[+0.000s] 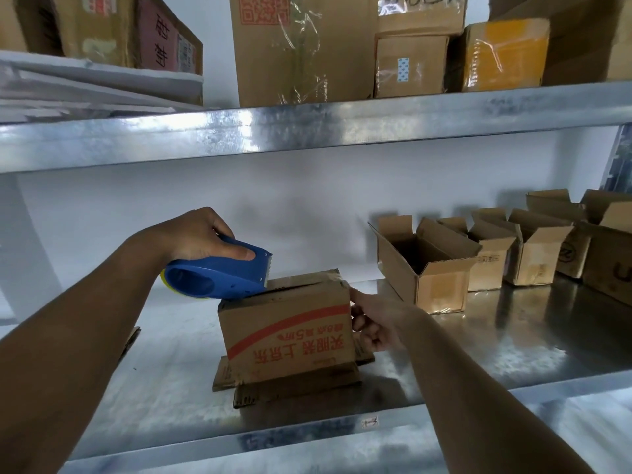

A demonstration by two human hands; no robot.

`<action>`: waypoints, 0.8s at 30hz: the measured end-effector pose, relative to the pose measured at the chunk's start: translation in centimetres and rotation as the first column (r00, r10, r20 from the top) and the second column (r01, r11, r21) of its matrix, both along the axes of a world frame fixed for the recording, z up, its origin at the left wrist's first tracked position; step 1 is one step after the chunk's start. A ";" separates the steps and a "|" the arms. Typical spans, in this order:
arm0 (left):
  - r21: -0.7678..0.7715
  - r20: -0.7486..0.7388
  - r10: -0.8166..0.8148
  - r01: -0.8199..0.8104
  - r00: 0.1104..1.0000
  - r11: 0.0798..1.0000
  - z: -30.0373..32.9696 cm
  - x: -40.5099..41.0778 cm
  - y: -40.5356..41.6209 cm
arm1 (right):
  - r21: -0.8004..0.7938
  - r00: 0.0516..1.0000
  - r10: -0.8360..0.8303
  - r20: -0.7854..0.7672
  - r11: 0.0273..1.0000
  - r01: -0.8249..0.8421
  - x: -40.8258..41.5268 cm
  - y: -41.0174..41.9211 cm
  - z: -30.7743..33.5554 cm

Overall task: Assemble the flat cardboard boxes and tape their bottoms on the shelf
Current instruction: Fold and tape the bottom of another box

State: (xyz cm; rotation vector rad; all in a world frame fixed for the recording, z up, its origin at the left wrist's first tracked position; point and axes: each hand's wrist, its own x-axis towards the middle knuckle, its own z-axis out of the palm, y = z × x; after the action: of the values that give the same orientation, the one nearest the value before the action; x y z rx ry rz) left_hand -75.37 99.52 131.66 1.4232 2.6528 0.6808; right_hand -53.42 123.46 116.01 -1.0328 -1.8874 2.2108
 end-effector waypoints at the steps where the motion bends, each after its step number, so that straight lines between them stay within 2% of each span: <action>1: 0.001 0.000 0.002 -0.002 1.000 1.000 0.0 0.0 0.0 | -0.025 1.000 -0.001 0.012 1.000 0.002 -0.1 -0.2 -0.2; 3: 0.011 0.002 0.001 -0.001 1.000 1.000 -0.2 0.1 -0.1 | -0.041 0.997 -0.075 -0.002 0.996 0.075 -0.5 -0.5 -0.3; 4: 0.017 0.003 0.000 0.000 1.000 1.000 -0.2 0.2 -0.2 | 0.020 0.989 -0.145 -0.025 0.989 0.145 -0.9 -0.6 -0.2; 5: 0.018 0.004 0.000 0.000 1.000 1.000 -0.2 0.2 -0.2 | 0.142 0.969 -0.237 -0.066 0.959 0.245 -1.2 -0.8 0.0; 6: 0.012 0.003 0.001 -0.001 1.000 1.000 -0.2 0.3 -0.2 | 0.329 0.929 -0.340 -0.148 0.868 0.370 -1.4 -1.1 0.2; 7: 0.002 -0.001 0.001 -0.001 1.000 1.000 -0.1 0.4 -0.2 | 0.526 0.870 -0.406 -0.278 0.694 0.492 -1.5 -1.5 0.6; 8: -0.010 -0.008 0.002 -0.002 1.000 1.000 0.0 0.5 -0.3 | 0.666 0.820 -0.375 -0.433 0.480 0.571 -1.3 -2.2 1.4; 9: -0.019 -0.015 0.005 -0.006 1.000 1.000 0.1 0.5 -0.3 | 0.747 0.801 -0.234 -0.551 0.289 0.599 -1.1 -3.3 2.5; 10: -0.024 -0.019 0.011 -0.012 1.000 1.000 0.2 0.5 -0.4 | 0.797 0.809 -0.033 -0.586 0.155 0.584 -0.8 -4.4 3.4; 11: -0.027 -0.022 0.020 -0.020 1.000 0.999 0.3 0.5 -0.5 | 0.855 0.842 0.149 -0.518 0.071 0.514 -0.9 -5.3 3.8; 12: -0.030 -0.025 0.030 -0.031 0.999 0.999 0.3 0.5 -0.7 | 0.919 0.888 0.266 -0.376 -0.014 0.393 -1.2 -6.1 4.0; 13: -0.035 -0.030 0.038 -0.040 0.999 0.999 0.4 0.5 -0.8 | 0.964 0.930 0.302 -0.211 -0.091 0.248 -1.7 -6.6 3.7; 14: -0.040 -0.035 0.048 -0.049 0.998 0.998 0.5 0.5 -0.9 | 0.983 0.960 0.271 -0.070 -0.143 0.112 -2.3 -6.6 3.0; 15: -0.045 -0.039 0.058 -0.060 0.998 0.997 0.6 0.6 -1.0 | 0.986 0.976 0.218 0.015 -0.165 0.021 -2.6 -6.5 2.2; 17: -0.066 -0.041 0.073 -0.075 0.996 0.995 0.8 0.9 -1.2 | 0.982 0.986 0.144 0.085 -0.181 -0.058 -2.8 -6.3 1.2; 20: -0.117 -0.043 0.083 -0.087 0.996 0.989 1.3 1.4 -1.4 | 0.977 0.986 0.129 0.108 -0.195 -0.082 -2.9 -6.2 1.2; 24: -0.162 -0.036 0.095 -0.100 0.995 0.982 2.1 1.9 -2.1 | 0.982 0.978 0.155 0.142 -0.146 -0.119 -3.0 -6.3 1.7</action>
State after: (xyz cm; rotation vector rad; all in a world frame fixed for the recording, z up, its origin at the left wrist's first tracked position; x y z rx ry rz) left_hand -73.42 97.46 133.76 1.2773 2.7417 0.4403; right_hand -56.43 117.14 117.74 -0.3491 -2.7130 0.0466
